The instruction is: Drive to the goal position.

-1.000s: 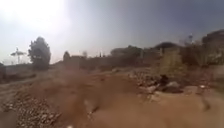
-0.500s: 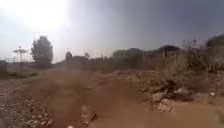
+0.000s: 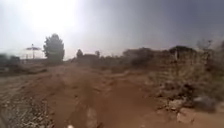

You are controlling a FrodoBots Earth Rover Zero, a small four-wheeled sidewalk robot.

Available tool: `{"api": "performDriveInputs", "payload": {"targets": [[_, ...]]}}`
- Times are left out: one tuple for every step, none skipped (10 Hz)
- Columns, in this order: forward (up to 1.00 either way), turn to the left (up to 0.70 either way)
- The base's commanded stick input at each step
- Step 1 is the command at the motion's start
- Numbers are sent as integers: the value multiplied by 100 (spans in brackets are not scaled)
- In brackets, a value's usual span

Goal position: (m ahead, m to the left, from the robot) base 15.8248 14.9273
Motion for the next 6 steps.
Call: {"api": "performDriveInputs", "payload": {"targets": [[45, 27], [45, 27], [45, 27], [45, 27], [45, 27], [45, 27]]}}
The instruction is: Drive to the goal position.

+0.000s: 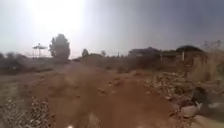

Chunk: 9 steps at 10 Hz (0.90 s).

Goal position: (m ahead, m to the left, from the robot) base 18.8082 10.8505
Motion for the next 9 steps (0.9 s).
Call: {"api": "performDriveInputs", "payload": {"targets": [[45, 22], [45, 12], [45, 1], [45, 0], [45, 0], [45, 0], [45, 0], [45, 0], [45, 0]]}}
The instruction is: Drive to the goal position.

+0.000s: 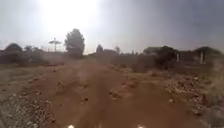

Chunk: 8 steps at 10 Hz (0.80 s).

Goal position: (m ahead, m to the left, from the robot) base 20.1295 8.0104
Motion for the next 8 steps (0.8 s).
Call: {"api": "performDriveInputs", "payload": {"targets": [[45, 0], [45, 0], [70, 0], [70, 0], [68, 0], [58, 0], [48, 0], [45, 0]]}}
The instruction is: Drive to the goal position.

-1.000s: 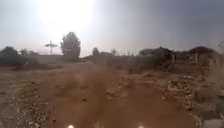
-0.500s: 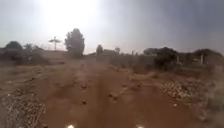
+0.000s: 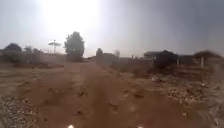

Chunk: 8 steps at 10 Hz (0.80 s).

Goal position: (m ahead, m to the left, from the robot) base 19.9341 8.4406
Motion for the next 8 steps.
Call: {"api": "performDriveInputs", "payload": {"targets": [[45, 0], [45, 0], [45, 0], [45, 0], [45, 0], [45, 0], [45, 0], [45, 0]]}}
